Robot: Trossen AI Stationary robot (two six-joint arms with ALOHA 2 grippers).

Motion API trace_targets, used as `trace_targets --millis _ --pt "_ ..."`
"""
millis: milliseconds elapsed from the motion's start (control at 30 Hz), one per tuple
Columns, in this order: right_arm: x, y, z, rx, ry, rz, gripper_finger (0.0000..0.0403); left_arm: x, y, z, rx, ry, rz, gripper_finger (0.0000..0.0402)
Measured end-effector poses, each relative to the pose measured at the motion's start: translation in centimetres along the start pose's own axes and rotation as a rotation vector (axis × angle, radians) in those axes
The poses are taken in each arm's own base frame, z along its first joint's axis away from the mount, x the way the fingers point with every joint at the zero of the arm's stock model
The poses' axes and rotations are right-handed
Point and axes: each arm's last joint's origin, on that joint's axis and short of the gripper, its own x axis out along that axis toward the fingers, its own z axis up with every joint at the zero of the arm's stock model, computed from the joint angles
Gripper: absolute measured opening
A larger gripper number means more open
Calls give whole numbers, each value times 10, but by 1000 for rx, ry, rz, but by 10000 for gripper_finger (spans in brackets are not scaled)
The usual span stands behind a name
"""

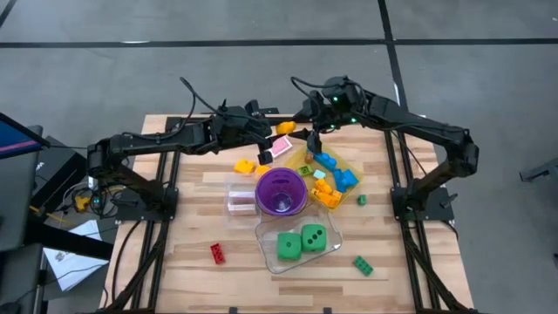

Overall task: Pick & Place Toys
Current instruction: Put the large yellow game piece into the yellow bin

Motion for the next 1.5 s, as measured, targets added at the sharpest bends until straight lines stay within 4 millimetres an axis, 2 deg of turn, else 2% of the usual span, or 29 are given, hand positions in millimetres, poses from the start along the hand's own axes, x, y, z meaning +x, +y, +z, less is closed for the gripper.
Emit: trace_targets --millis 200,600,833,1000,1233,1500 --pt "9 1 -1 8 10 6 218 0 0 1 -5 -10 -1 127" --pt "10 2 -3 10 20 6 134 -1 -1 1 -73 -10 -11 131" --pt "10 0 -1 82 3 -3 134 0 -1 0 -127 -1 0 209" --pt "8 -7 -3 151 8 -19 133 0 -1 0 -128 0 1 241" --pt "-6 -15 -15 248 123 -47 132 -5 1 -5 -106 90 78 254" --pt "-11 -7 -42 287 379 -34 131 -35 26 -5 -120 132 165 242"
